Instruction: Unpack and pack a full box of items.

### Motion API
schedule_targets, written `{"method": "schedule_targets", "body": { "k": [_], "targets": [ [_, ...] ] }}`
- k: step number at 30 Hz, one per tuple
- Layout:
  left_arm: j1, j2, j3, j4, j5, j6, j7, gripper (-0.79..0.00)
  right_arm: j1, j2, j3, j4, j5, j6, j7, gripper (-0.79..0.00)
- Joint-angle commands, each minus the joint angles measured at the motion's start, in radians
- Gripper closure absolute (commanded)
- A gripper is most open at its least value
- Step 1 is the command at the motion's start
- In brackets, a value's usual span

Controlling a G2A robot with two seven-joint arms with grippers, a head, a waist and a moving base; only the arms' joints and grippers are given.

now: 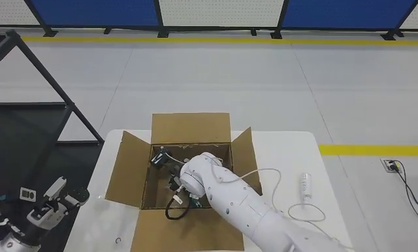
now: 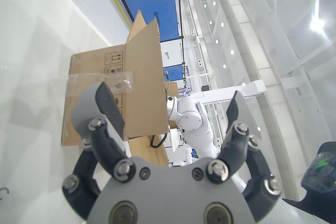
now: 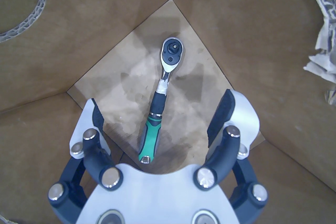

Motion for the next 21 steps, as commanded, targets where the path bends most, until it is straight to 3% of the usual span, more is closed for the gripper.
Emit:
{"method": "schedule_targets", "body": {
  "k": [1,7,8,9,13,21],
  "targets": [
    [0.000,0.000,0.000,0.000,0.000,0.000,0.000,-0.785,-0.016,0.001,-0.001,0.002,-0.015,-0.011,-0.018,-0.785],
    [0.000,0.000,0.000,0.000,0.000,0.000,0.000,-0.785,-0.029,-0.011,0.006,0.035,-0.042,0.044,-0.023,-0.785],
    [0.000,0.000,0.000,0.000,0.000,0.000,0.000,-0.785,-0.030,-0.014,0.007,0.041,-0.046,0.050,-0.025,-0.748],
    [0.000,0.000,0.000,0.000,0.000,0.000,0.000,-0.785,-0.032,-0.018,0.008,0.048,-0.048,0.053,-0.029,-0.622],
    [0.000,0.000,0.000,0.000,0.000,0.000,0.000,-0.785,-0.035,-0.032,0.011,0.080,-0.055,0.051,-0.037,-0.440],
    [0.000,0.000,0.000,0.000,0.000,0.000,0.000,-0.785,-0.029,-0.068,0.011,0.149,-0.064,0.033,-0.033,-0.379]
  ]
}}
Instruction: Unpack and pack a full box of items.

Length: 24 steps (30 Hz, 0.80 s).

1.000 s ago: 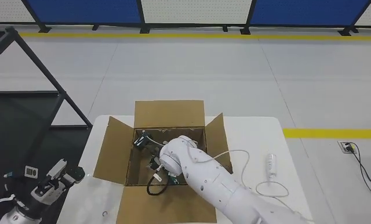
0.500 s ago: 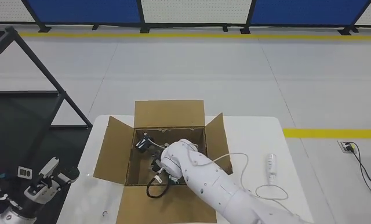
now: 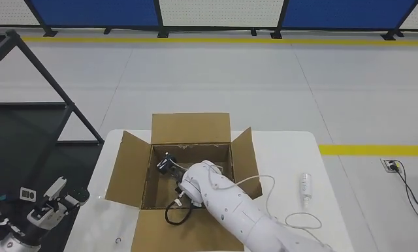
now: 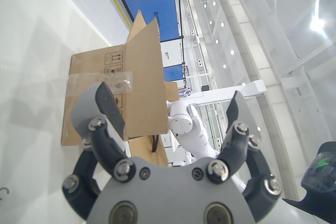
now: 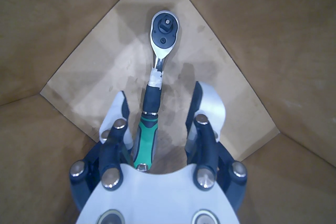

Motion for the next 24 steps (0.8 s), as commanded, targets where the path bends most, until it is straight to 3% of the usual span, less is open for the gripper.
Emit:
{"method": "schedule_targets", "body": {
  "k": [1,24],
  "targets": [
    [0.000,0.000,0.000,0.000,0.000,0.000,0.000,-0.785,0.001,-0.010,0.001,0.020,0.002,-0.006,-0.002,-0.382],
    [0.000,0.000,0.000,0.000,0.000,0.000,0.000,-0.785,0.018,-0.085,0.033,0.215,0.020,-0.096,-0.056,-0.354]
  ]
}}
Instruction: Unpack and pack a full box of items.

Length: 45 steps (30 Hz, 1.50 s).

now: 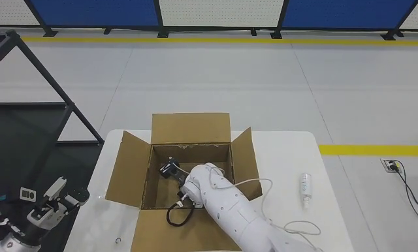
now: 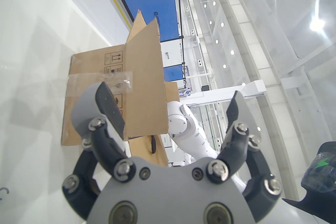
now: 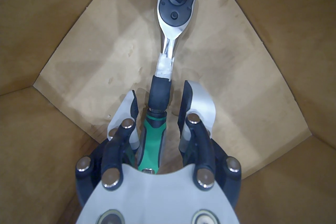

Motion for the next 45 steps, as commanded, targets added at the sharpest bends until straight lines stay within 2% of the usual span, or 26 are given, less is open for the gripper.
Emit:
{"method": "schedule_targets", "body": {
  "k": [1,4,9,12,20,22,26,30,38,45],
  "targets": [
    [0.000,0.000,0.000,0.000,0.000,0.000,0.000,-0.785,0.001,-0.004,0.001,0.007,-0.004,-0.007,-0.002,-0.351],
    [0.000,0.000,0.000,0.000,0.000,0.000,0.000,-0.785,0.001,-0.011,0.000,0.019,-0.011,-0.016,0.006,-0.274],
    [0.000,0.000,0.000,0.000,0.000,0.000,0.000,-0.785,0.005,-0.019,0.005,0.036,-0.012,-0.034,0.025,-0.219],
    [0.000,0.000,0.000,0.000,0.000,0.000,0.000,-0.785,0.008,-0.023,0.008,0.043,-0.014,-0.037,0.028,-0.268],
    [0.000,0.000,0.000,0.000,0.000,0.000,0.000,-0.785,0.016,-0.031,0.021,0.057,-0.009,-0.017,0.053,-0.185],
    [0.000,0.000,0.000,0.000,0.000,0.000,0.000,-0.785,0.019,-0.032,0.025,0.060,-0.008,-0.016,0.061,-0.209],
    [0.000,0.000,0.000,0.000,0.000,0.000,0.000,-0.785,0.022,-0.033,0.030,0.060,-0.009,-0.015,0.063,-0.311],
    [0.000,0.000,0.000,0.000,0.000,0.000,0.000,-0.785,0.020,-0.036,0.031,0.053,-0.019,-0.009,0.042,-0.329],
    [0.000,0.000,0.000,0.000,0.000,0.000,0.000,-0.785,0.018,-0.038,0.036,0.058,-0.034,0.014,0.000,-0.302],
    [0.000,0.000,0.000,0.000,0.000,0.000,0.000,-0.785,0.011,-0.038,0.044,0.071,-0.033,-0.016,0.018,-0.268]
  ]
}}
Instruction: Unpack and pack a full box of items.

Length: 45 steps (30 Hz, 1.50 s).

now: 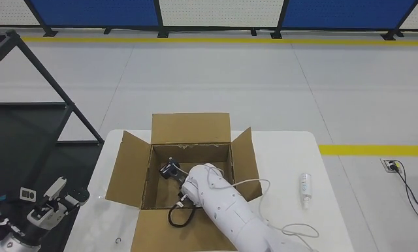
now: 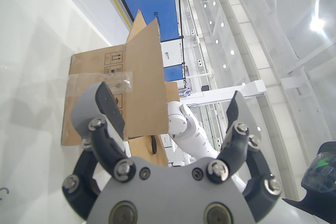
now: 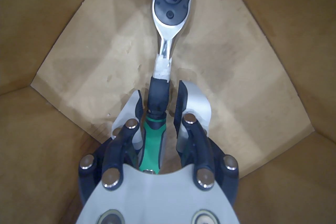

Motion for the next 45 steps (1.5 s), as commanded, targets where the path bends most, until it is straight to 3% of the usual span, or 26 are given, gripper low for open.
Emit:
{"method": "schedule_targets", "body": {
  "k": [1,4,6,7,8,28,29,30,32,45],
  "targets": [
    [0.000,0.000,0.000,0.000,0.000,0.000,0.000,-0.785,-0.001,0.000,0.002,0.002,0.000,-0.008,0.007,-0.265],
    [0.000,0.000,0.000,0.000,0.000,0.000,0.000,-0.785,-0.003,0.000,0.004,0.003,-0.004,-0.010,0.013,-0.240],
    [0.000,0.000,0.000,0.000,0.000,0.000,0.000,-0.785,-0.004,0.000,0.005,0.004,-0.006,-0.011,0.018,-0.151],
    [0.000,0.000,0.000,0.000,0.000,0.000,0.000,-0.785,-0.004,0.000,0.006,0.005,-0.006,-0.011,0.020,-0.046],
    [0.000,0.000,0.000,0.000,0.000,0.000,0.000,-0.785,-0.004,0.000,0.006,0.004,-0.007,-0.010,0.022,0.000],
    [0.000,0.000,0.000,0.000,0.000,0.000,0.000,-0.785,0.007,0.001,0.029,-0.004,-0.007,-0.019,0.115,0.000],
    [0.000,0.000,0.000,0.000,0.000,0.000,0.000,-0.785,0.007,0.001,0.030,-0.004,-0.008,-0.018,0.114,-0.154],
    [0.000,0.000,0.000,0.000,0.000,0.000,0.000,-0.785,0.007,0.001,0.031,-0.005,-0.009,-0.013,0.109,-0.231],
    [0.000,0.000,0.000,0.000,0.000,0.000,0.000,-0.785,0.003,0.001,0.033,-0.007,-0.012,-0.002,0.089,-0.271],
    [0.000,0.000,0.000,0.000,0.000,0.000,0.000,-0.785,-0.005,-0.001,0.038,-0.021,-0.036,0.028,0.043,-0.277]
  ]
}}
